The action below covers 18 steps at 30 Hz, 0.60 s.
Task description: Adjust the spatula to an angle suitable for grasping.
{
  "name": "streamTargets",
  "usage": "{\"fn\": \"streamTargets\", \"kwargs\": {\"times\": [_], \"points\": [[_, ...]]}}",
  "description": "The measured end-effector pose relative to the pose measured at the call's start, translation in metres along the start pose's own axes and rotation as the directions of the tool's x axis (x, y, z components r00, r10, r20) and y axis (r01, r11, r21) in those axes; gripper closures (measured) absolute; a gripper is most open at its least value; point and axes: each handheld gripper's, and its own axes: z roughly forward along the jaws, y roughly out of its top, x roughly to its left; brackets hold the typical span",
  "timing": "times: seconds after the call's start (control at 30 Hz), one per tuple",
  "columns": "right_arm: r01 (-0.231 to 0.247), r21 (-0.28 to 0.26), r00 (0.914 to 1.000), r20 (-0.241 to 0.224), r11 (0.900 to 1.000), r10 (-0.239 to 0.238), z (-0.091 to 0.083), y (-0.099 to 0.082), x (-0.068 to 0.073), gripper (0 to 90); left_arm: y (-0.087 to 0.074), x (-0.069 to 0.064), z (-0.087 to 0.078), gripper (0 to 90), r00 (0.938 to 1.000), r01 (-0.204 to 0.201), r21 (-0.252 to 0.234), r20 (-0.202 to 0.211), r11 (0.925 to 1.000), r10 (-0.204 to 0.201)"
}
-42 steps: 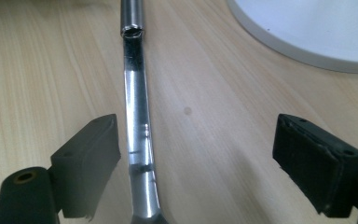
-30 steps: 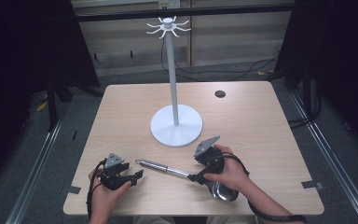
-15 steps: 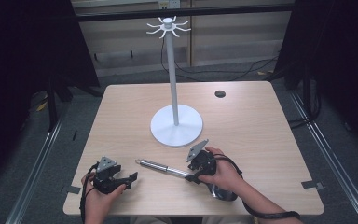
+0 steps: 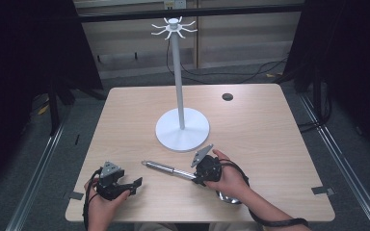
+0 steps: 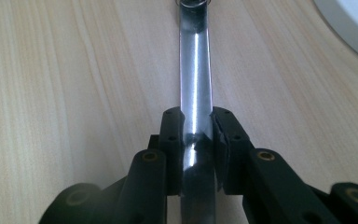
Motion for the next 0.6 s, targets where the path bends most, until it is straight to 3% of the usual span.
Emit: {"fn": "streamTargets", "kwargs": {"times": [0.1,0.33,0.6], "points": [[-0.028,-0.007,0.9993,-0.023,0.9996,0.028,-0.002,-0.001,-0.002,75.6,0.000,0.000,0.000,20.3,1.0000,-0.001,-0.006,-0.001,1.0000,0.001],[-0.067,-0.079,0.9966,-0.055,0.9946,0.062,-0.010,-0.002,-0.008,75.7,0.000,-0.001,0.000,20.0,1.0000,0.000,-0.003,-0.003,1.0000,0.000],[-0.114,-0.144,0.9911,-0.084,0.9830,0.103,-0.019,-0.006,-0.014,75.7,0.003,-0.007,0.002,19.6,0.9999,-0.008,-0.013,0.010,0.9999,0.009]]}}
